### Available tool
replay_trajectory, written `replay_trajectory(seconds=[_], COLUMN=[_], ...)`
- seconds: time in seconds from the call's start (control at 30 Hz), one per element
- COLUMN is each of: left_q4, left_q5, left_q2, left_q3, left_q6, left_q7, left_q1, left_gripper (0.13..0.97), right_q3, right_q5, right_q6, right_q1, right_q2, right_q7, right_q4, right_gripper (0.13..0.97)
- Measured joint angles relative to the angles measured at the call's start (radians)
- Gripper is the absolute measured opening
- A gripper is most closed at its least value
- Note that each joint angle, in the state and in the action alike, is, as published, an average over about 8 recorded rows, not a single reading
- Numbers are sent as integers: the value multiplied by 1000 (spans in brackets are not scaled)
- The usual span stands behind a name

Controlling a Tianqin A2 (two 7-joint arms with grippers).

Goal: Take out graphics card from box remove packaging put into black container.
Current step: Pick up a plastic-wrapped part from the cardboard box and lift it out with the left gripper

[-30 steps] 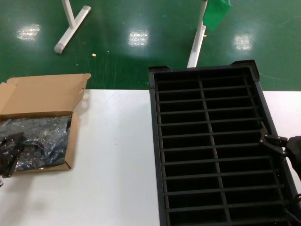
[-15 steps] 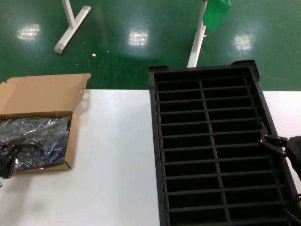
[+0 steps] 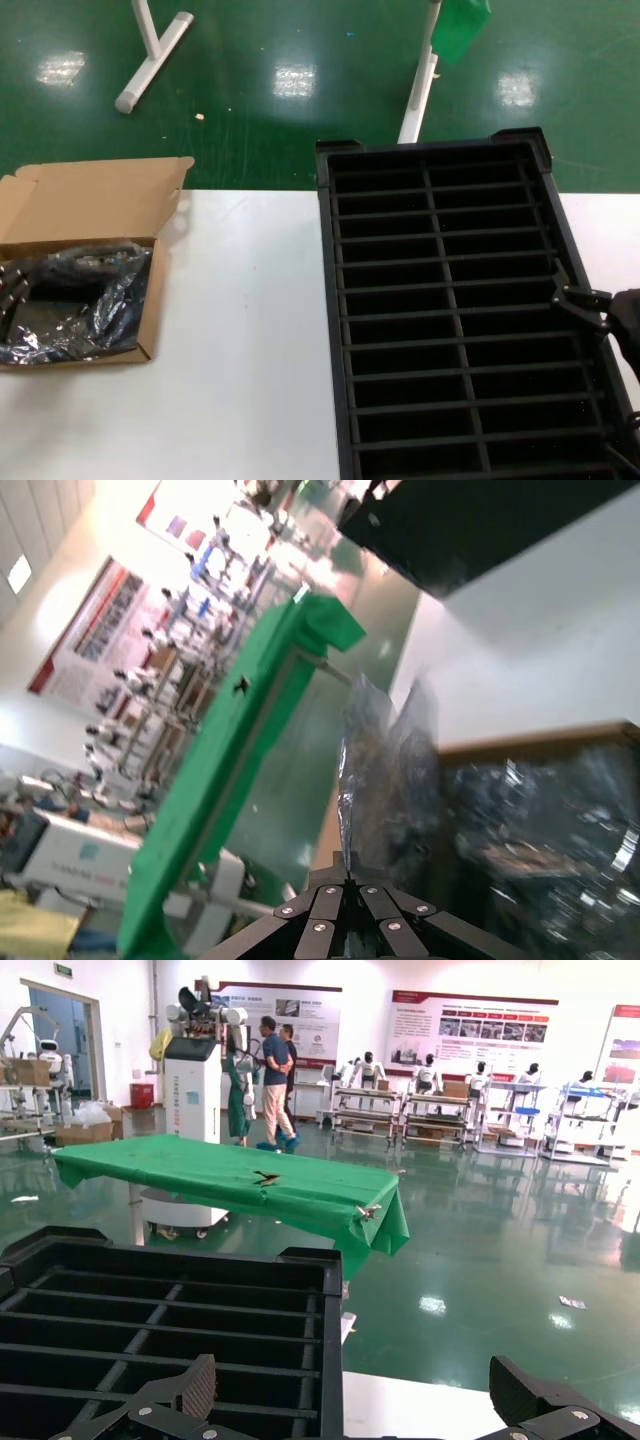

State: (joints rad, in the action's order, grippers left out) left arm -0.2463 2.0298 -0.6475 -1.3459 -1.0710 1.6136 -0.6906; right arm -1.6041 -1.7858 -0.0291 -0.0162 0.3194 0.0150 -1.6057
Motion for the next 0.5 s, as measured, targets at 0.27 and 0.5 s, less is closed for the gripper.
replay_trajectory(seconds=[0.27, 0.5], left_q4=[-160, -327], left_q5=[-2, 12], left_q2=[-53, -109], left_q3=[-29, -55], left_q6=[-104, -231], left_q7=[-106, -202], left_q1=[12, 32], left_gripper=[143, 143], right_q3=[0, 0], right_q5=[0, 0], right_q6=[0, 0], right_q1=[0, 0], right_q2=[0, 0], right_q7=[0, 0], right_q4=[0, 0], right_gripper=[966, 966])
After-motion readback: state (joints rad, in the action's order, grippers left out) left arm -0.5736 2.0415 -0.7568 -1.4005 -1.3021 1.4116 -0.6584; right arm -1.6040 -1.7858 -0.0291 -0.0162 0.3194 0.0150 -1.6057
